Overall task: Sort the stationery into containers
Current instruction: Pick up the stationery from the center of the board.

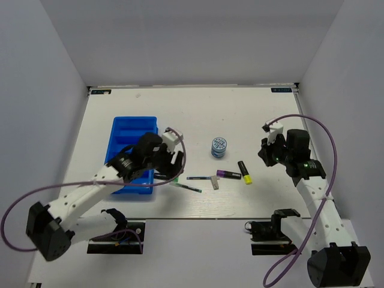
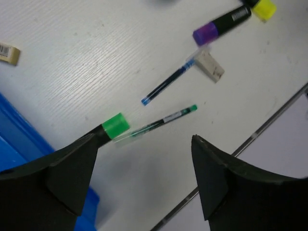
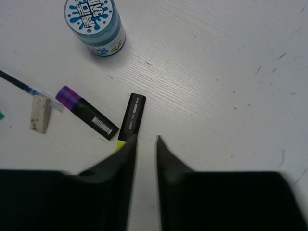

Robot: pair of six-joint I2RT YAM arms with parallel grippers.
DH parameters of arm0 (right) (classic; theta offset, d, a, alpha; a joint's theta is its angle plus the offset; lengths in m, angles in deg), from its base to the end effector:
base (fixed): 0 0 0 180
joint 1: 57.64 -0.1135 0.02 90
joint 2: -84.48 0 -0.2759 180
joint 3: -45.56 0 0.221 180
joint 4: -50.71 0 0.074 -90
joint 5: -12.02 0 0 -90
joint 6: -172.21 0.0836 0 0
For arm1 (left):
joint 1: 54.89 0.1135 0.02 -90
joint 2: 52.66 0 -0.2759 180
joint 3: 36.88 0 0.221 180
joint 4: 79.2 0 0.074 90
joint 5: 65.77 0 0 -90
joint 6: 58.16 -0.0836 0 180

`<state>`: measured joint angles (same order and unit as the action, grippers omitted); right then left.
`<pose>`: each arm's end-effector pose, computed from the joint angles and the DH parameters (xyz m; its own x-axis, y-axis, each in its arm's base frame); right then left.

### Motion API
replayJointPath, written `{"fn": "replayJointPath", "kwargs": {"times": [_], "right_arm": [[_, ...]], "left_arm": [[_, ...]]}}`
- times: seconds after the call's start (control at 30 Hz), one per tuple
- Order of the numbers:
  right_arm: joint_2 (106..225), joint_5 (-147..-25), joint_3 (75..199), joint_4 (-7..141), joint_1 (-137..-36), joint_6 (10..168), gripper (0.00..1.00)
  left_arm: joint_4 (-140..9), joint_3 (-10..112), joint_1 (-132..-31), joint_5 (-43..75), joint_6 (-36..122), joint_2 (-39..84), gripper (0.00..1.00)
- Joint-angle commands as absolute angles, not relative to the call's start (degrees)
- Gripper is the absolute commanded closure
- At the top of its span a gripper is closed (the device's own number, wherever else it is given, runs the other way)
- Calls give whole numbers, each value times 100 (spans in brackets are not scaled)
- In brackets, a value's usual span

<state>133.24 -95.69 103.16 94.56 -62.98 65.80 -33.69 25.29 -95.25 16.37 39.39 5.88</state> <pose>0.1792 0.0423 0.2668 -0.4528 -0.3126 -0.8350 -0.4844 0.8725 -0.0640 0.1551 -0.1469 0.2582 -0.5988 0.3380 -0.7261 0.6460 0.7397 -0.1883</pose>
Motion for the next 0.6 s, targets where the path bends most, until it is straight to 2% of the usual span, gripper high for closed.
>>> {"fn": "replayJointPath", "kwargs": {"times": [0.0, 0.03, 0.07, 0.1, 0.2, 0.37, 0.43, 0.5, 0.57], "right_arm": [[13475, -9643, 10297, 9046, -6317, 6823, 69], [13563, -9730, 10376, 9011, -6317, 6858, 42], [13651, -9792, 10412, 8976, -6326, 6989, 19], [13939, -9906, 10499, 8993, -6344, 7060, 10], [14344, -10521, 10702, 9021, -6335, 7095, 10], [15187, -11479, 10851, 8694, -6589, 6709, 10], [15835, -11349, 11210, 8712, -6843, 6560, 10], [16120, -11094, 11466, 8686, -7019, 6490, 10], [16604, -10823, 11677, 8589, -7214, 6489, 10]], "left_arm": [[-3049, 3326, -9751, 2542, 4096, 1498, 7], [-3118, 3415, -9760, 2546, 4272, 1806, 1], [-3502, 3468, -9769, 2572, 4726, 1957, 1], [-3575, 3573, -9787, 2720, 4852, 2089, 1], [-3629, 3907, -9831, 3045, 5617, 2635, 1], [-2909, 4225, -9648, 3644, 5443, 2558, 87], [-2732, 3972, -9550, 3522, 5179, 2162, 84], [-2706, 3795, -9383, 3407, 4987, 1565, 43], [-2609, 3417, -9234, 3276, 4828, 1022, 21]]}}
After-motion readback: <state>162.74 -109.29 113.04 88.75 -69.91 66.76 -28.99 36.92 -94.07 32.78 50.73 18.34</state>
